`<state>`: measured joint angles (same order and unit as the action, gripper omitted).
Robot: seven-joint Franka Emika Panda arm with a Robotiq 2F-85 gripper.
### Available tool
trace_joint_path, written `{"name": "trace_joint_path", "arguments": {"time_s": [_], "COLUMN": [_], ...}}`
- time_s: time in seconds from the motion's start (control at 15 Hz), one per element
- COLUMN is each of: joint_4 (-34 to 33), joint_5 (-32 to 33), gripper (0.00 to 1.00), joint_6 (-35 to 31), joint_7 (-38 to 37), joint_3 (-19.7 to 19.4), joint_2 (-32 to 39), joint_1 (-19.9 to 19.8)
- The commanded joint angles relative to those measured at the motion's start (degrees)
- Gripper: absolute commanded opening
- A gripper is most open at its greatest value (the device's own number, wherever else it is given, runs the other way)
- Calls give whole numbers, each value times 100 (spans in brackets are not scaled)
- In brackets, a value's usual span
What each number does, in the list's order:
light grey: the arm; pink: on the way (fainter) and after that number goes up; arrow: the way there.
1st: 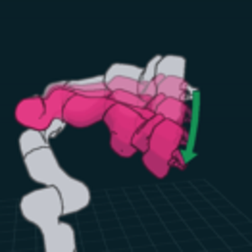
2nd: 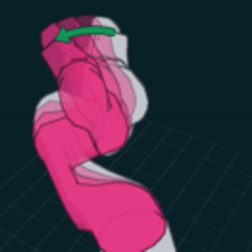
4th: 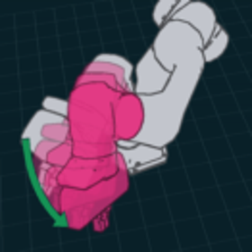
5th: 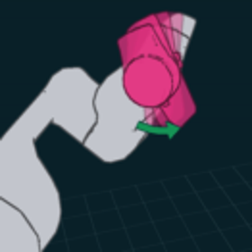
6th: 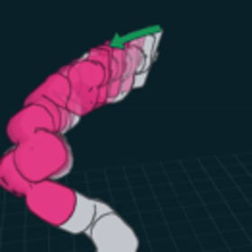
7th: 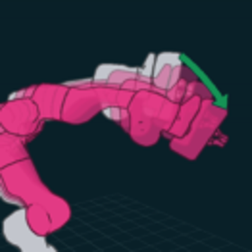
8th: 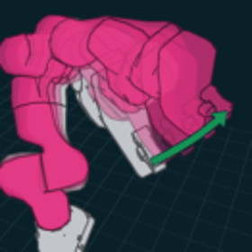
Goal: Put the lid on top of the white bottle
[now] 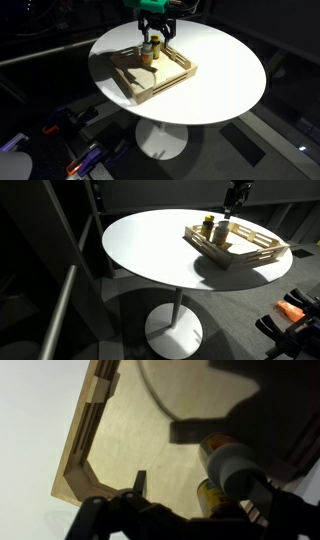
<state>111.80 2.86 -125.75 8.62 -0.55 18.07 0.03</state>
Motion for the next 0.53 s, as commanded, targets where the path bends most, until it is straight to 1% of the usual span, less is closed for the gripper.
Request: {"name": "trace_joint_path", "arguments": {"time_s": [0.0,0.47], "joint_4": [119,214], "joint_5": [131,120], "gripper": [100,100], "joint_6": [-231,-341], "joint_7": [-184,-205], "joint_3": [1,-3], "joint_2": [-5,5], "joint_1": [13,8]}}
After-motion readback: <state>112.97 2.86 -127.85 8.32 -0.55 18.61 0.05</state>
